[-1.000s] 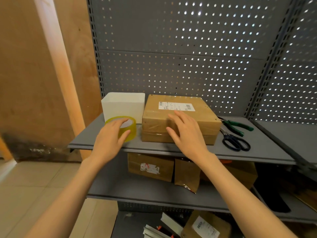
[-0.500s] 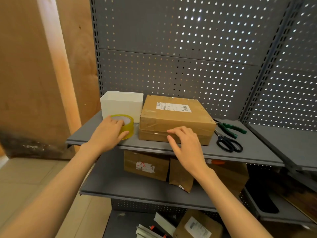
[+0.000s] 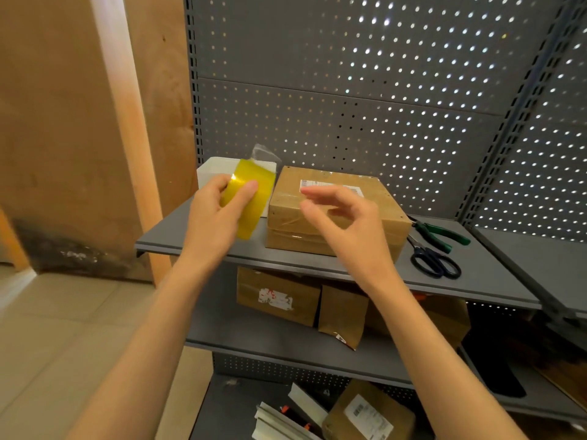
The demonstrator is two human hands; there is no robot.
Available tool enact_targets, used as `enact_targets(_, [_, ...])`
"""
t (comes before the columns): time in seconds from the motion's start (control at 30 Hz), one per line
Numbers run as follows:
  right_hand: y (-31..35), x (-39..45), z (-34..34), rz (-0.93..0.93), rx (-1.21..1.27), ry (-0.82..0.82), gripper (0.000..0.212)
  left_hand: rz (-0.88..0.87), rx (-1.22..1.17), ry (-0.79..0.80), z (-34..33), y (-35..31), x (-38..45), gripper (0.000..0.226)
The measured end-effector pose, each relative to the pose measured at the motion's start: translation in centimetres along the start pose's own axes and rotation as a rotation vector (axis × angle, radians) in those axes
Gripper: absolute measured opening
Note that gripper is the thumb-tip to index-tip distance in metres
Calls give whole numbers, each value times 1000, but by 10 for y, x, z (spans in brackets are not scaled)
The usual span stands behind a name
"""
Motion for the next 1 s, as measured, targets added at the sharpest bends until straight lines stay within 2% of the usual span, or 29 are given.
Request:
enact_targets(0.1, [22, 7, -3, 83, 85, -26, 15, 24, -151, 22, -10, -18, -19, 8])
enact_targets(0.23, [26, 7, 1, 140, -10, -43, 17, 78, -258, 35, -21, -27, -36, 7])
enact_targets(0.57, [21, 13, 26, 100, -181, 63, 27, 148, -291, 123, -42, -27, -65, 11])
enact_targets(0.73, [12, 5, 34, 49, -276, 102, 26, 161, -294, 186, -49, -25, -71, 12])
enact_targets(1.0, [8, -6, 48, -9, -280, 59, 17, 151, -294, 283, -61, -24, -74, 19])
Point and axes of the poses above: each hand's wrist, its own x-axis towards the middle knuckle, its own z-axis out of the back of the hand, y = z × x, the point moved 1 cm from there along x, towards the middle knuckle, and after that the axes turned 9 degrees about z, right-handed, at the moved point
